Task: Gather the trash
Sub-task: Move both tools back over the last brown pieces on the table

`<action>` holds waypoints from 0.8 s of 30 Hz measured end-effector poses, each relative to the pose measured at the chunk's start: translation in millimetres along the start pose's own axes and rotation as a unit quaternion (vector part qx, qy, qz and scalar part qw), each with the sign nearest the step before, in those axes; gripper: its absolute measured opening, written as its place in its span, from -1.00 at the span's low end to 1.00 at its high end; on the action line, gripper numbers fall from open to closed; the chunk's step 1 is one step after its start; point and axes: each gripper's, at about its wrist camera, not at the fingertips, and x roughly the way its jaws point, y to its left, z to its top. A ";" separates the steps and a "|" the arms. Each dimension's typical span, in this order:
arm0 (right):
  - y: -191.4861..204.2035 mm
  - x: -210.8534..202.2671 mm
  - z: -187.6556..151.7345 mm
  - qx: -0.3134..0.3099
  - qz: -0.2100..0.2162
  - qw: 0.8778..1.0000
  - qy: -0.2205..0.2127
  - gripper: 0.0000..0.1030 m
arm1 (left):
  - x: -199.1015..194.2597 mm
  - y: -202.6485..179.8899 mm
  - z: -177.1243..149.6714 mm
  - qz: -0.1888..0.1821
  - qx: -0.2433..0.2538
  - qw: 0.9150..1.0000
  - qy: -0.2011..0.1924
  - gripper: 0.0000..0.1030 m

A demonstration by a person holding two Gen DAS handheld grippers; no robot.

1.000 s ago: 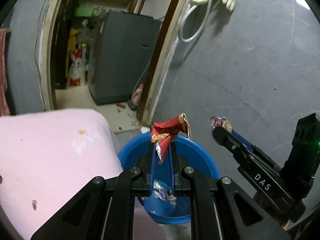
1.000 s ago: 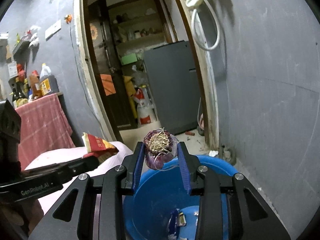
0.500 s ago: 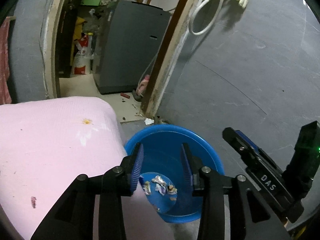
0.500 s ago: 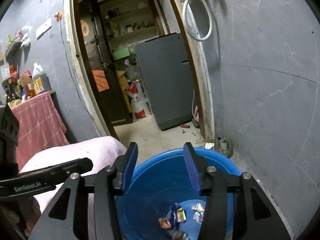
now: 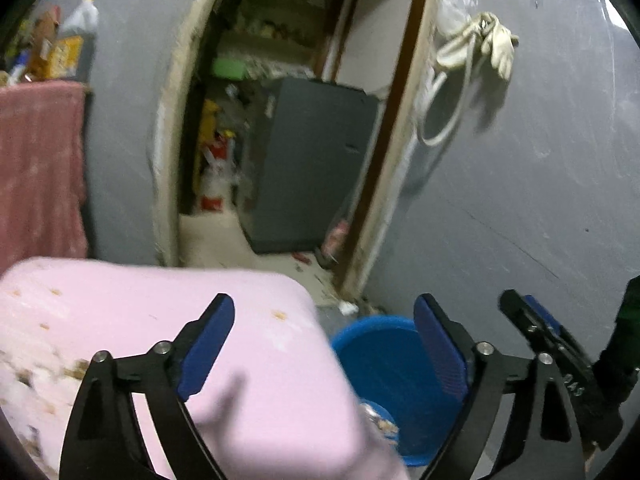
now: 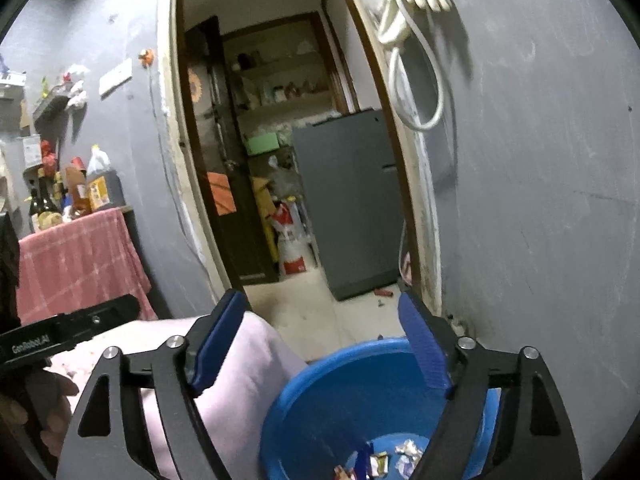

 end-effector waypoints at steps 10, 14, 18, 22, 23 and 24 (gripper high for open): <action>57.4 -10.9 14.3 -0.032 0.049 0.997 -0.055 1.00 | -62.5 50.4 4.2 0.081 0.004 0.993 -0.082 0.96; 85.2 -13.6 16.8 -0.048 0.071 0.994 -0.071 1.00 | -85.3 70.7 3.9 0.109 0.008 0.989 -0.102 0.96; 114.0 -13.3 17.4 -0.064 0.094 0.990 -0.081 1.00 | -103.5 93.4 1.1 0.132 0.005 0.985 -0.111 0.96; 139.7 -8.7 13.8 -0.078 0.117 0.987 -0.076 1.00 | -114.8 117.8 -4.7 0.155 -0.004 0.982 -0.106 0.96; 145.6 -6.9 12.1 -0.082 0.122 0.986 -0.073 1.00 | -116.3 123.6 -6.5 0.160 -0.006 0.982 -0.103 0.96; 153.7 -3.2 9.5 -0.089 0.128 0.986 -0.066 1.00 | -117.5 130.1 -8.7 0.166 -0.010 0.981 -0.098 0.96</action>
